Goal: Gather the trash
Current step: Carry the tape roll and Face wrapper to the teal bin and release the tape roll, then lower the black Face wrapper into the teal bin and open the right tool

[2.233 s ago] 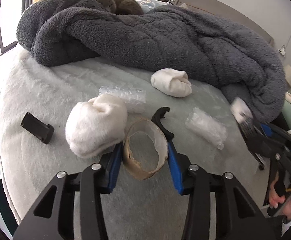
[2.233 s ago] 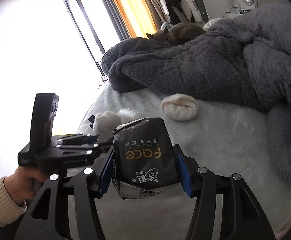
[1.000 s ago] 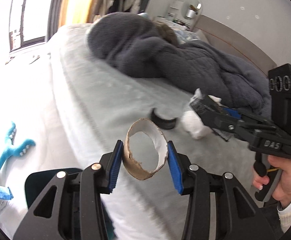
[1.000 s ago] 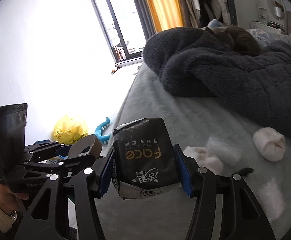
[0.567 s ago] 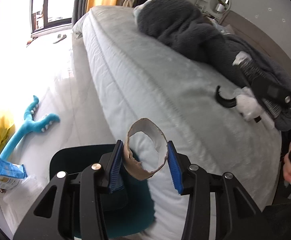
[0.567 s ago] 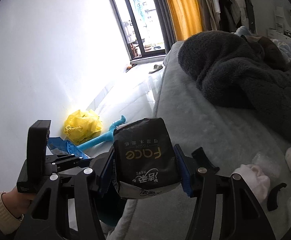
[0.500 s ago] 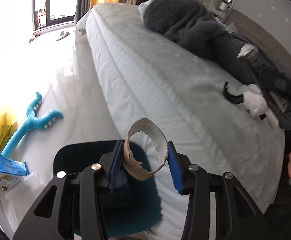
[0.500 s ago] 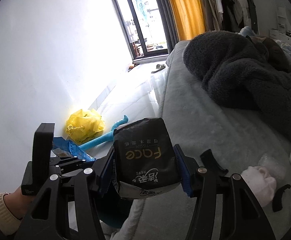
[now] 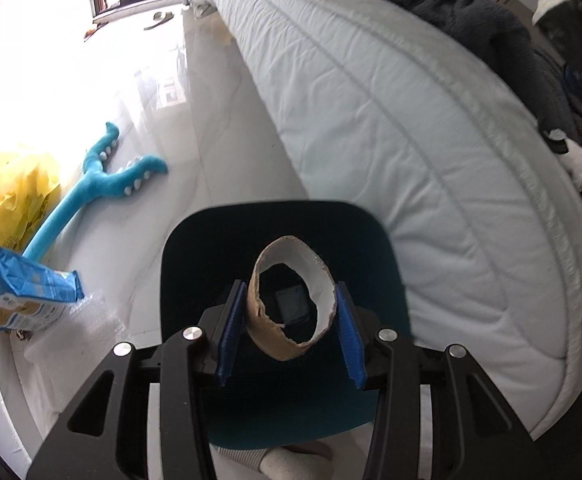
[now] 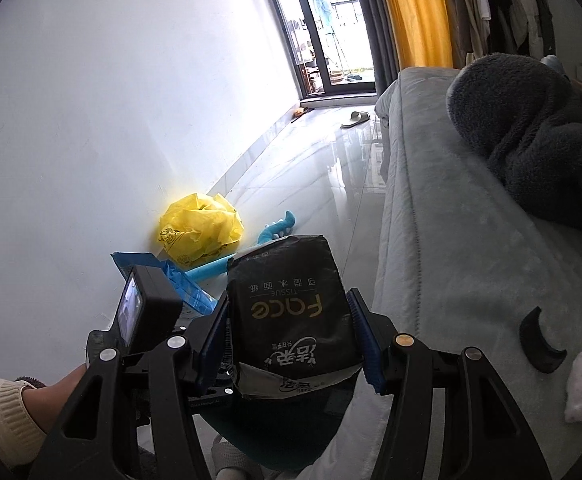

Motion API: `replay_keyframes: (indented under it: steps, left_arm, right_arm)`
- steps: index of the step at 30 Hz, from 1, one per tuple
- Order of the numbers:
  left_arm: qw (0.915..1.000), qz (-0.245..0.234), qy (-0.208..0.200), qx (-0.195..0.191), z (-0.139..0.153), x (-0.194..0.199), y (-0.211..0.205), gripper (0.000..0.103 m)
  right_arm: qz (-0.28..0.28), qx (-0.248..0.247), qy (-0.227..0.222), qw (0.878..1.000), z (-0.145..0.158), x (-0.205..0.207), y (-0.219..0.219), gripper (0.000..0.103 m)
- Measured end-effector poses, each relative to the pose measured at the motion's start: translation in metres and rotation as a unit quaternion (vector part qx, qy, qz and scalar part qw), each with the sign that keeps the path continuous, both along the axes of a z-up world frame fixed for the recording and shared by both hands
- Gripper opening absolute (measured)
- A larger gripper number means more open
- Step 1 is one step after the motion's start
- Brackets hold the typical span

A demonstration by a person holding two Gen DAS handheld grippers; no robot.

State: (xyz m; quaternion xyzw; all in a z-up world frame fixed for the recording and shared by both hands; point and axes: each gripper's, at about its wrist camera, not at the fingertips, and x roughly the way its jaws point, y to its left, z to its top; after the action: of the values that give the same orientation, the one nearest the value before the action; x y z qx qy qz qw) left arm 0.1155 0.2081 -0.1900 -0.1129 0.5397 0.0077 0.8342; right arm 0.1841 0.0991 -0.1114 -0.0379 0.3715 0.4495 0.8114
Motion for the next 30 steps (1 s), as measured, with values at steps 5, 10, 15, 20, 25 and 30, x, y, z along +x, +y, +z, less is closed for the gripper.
replay_keyframes:
  steps: [5,10,15,20,25,30]
  left_arm:
    - [0.9995,0.005,0.031,-0.009,-0.013,-0.007,0.009,0.047]
    - [0.9986,0.007,0.048,-0.021,-0.017,-0.015,0.019,0.048]
    - [0.9985,0.012,0.052,-0.014,-0.016,-0.023,0.029,0.068]
    - [0.9987,0.03,0.034,-0.022,-0.006,-0.033,0.046,0.072]
    - [0.9986,0.05,-0.004,-0.019,0.011,-0.041,0.061,0.078]
    - [0.9961,0.068,-0.054,-0.017,0.033,-0.047,0.073,0.081]
  right_arm:
    - [0.015,-0.009,0.005,1.0,-0.007,-0.006,0.019,0.057]
    - [0.027,-0.015,0.009,0.999,-0.01,-0.014,0.035,0.057]
    - [0.031,-0.025,0.017,0.999,-0.018,-0.015,0.049,0.057]
    - [0.033,-0.037,0.026,0.998,-0.028,-0.012,0.06,0.057]
    - [0.032,-0.063,0.036,0.997,-0.044,-0.01,0.073,0.057]
    - [0.026,-0.081,0.061,0.994,-0.065,-0.007,0.083,0.057]
